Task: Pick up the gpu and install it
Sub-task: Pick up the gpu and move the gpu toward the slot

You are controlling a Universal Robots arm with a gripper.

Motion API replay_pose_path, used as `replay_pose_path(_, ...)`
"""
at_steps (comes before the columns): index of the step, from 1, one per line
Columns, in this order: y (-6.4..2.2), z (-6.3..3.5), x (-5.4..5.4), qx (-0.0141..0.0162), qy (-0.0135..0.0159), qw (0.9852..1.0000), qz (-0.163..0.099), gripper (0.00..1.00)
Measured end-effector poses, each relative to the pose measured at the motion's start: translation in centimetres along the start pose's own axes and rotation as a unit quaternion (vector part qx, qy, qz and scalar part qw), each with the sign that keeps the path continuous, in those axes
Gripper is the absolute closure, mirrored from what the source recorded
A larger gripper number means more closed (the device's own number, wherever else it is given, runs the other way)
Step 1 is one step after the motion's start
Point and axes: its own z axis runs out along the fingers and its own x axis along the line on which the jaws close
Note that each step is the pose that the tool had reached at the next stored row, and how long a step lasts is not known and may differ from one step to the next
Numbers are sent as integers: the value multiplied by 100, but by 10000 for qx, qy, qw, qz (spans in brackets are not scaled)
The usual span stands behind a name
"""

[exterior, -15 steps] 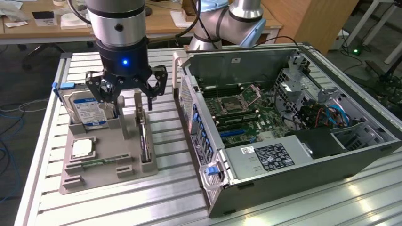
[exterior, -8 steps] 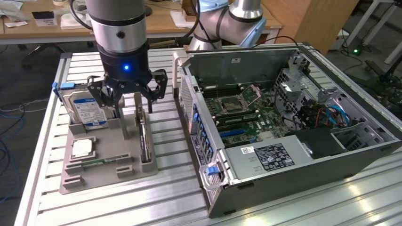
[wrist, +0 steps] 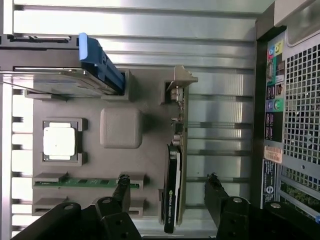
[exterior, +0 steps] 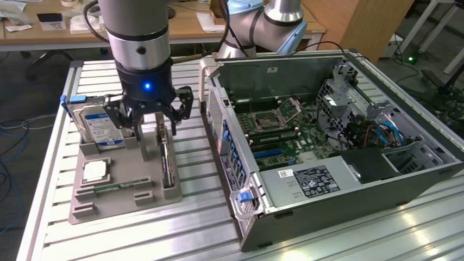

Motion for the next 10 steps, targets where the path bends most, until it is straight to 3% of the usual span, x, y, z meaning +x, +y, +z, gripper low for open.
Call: replay_pose_path(10, -10, 182, -5, 0, 0, 10000, 0, 29)
